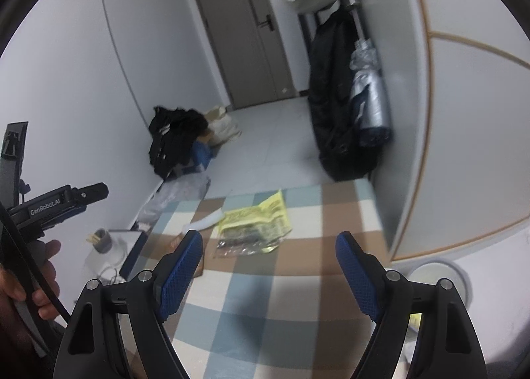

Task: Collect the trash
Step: 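Lower the open right tool onto the yellow-and-clear snack wrapper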

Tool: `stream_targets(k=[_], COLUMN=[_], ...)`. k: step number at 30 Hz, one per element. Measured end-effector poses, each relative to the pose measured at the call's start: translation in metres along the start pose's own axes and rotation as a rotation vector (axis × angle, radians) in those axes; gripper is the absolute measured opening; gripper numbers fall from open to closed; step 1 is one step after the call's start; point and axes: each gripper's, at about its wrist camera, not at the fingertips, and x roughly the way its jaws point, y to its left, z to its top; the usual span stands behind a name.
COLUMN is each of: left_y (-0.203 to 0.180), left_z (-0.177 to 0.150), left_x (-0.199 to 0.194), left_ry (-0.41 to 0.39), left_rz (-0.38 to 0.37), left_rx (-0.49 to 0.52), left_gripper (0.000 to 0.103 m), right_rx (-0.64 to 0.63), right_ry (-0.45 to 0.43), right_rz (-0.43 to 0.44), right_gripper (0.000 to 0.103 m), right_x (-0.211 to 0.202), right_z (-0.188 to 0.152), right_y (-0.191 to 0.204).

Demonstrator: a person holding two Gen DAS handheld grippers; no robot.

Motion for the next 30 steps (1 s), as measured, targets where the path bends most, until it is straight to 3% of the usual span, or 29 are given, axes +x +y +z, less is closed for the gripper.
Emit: stream_targets(k=[11,17,20,25,30], left_y=[0.040,0.056,0.063,0.069,0.072], left_z=[0.006,0.013,0.015,0.018,0.019], left_x=[0.014,0.017,0.017,0.016,0.015], left_ry=[0.009,-0.002,-0.011,-0.008,-0.006], left_rz=[-0.009,0.014,0.020,0.015,-0.001], left_rx=[-0.056,-0.102,-0.122,-0.141,-0.155], left_gripper=[0.081,0.081,0.081,0.081,0.081], right_rx=[-0.072,-0.096,-0.125,-0.126,-0.129], right_ry=[0.126,0.159,0.203,0.284,0.311], right_rz=[0.019,0.021,0.007,-0.025,-0.043], right_gripper=[0.083,0.091,0.096,0.097,0.097], right_x=[0.055,0.082,0.106,0.153,0.191], right_z=[0.007,0.018,0.022,0.027,0.029], right_y=[0.026,0.037,0.043,0.040,0.031])
